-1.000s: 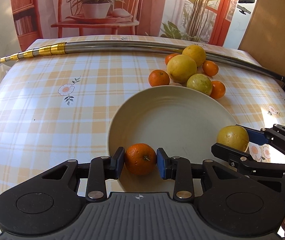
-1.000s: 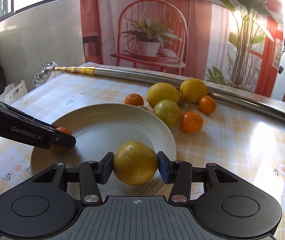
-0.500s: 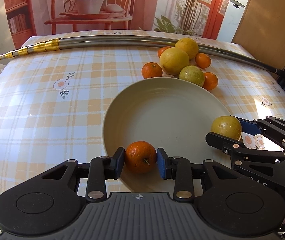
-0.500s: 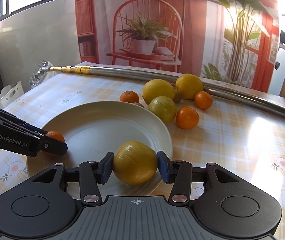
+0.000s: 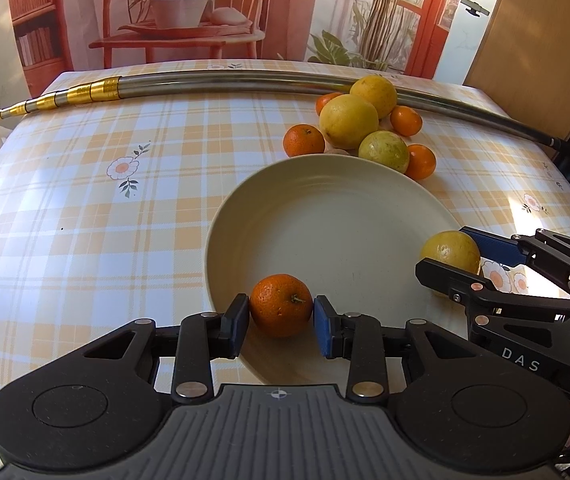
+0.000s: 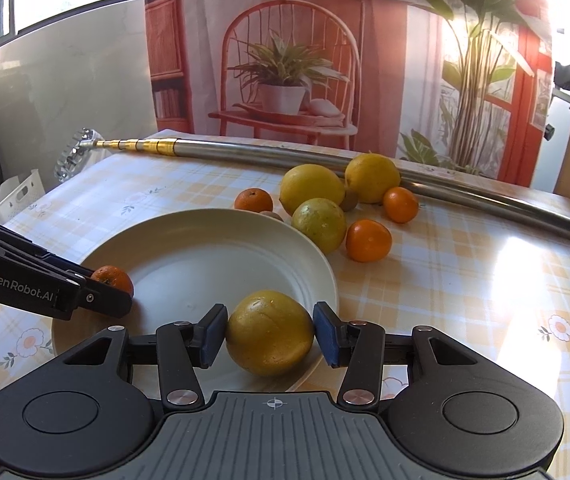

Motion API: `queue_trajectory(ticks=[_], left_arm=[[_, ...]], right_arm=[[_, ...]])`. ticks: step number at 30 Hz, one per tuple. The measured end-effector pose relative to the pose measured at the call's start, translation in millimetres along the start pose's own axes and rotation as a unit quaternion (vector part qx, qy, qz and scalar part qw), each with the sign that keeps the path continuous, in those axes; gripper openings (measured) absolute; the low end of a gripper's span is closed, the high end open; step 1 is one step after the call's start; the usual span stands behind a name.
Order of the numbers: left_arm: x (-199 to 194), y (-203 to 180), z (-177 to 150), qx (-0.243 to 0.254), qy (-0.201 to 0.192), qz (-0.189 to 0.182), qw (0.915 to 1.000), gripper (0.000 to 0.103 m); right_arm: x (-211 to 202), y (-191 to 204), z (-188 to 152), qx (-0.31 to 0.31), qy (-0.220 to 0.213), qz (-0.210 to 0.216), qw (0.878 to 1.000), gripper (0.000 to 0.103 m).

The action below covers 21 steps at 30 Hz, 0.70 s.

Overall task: Organize fruits
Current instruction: 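Lower the mandarin and the lemon onto the white plate and open both tools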

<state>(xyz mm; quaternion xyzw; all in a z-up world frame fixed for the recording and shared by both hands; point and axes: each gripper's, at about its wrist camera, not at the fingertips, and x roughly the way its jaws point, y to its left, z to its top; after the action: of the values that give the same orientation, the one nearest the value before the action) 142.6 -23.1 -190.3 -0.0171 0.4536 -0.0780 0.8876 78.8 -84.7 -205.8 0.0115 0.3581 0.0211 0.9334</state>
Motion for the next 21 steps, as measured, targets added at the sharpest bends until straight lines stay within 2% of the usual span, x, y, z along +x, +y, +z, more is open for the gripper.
queue_trajectory(ticks=[15, 21], left_arm=[[-0.9, 0.6, -0.5, -0.005, -0.005, 0.002, 1.0000, 0.038], [-8.8, 5.5, 2.0, -0.014, -0.028, -0.004, 0.9995, 0.041]], right_arm=[[-8.1, -2.6, 2.8, 0.000, -0.018, -0.012, 1.000, 0.055], [-19.0, -15.1, 10.8, 0.007, -0.051, -0.031, 0.998, 0.055]])
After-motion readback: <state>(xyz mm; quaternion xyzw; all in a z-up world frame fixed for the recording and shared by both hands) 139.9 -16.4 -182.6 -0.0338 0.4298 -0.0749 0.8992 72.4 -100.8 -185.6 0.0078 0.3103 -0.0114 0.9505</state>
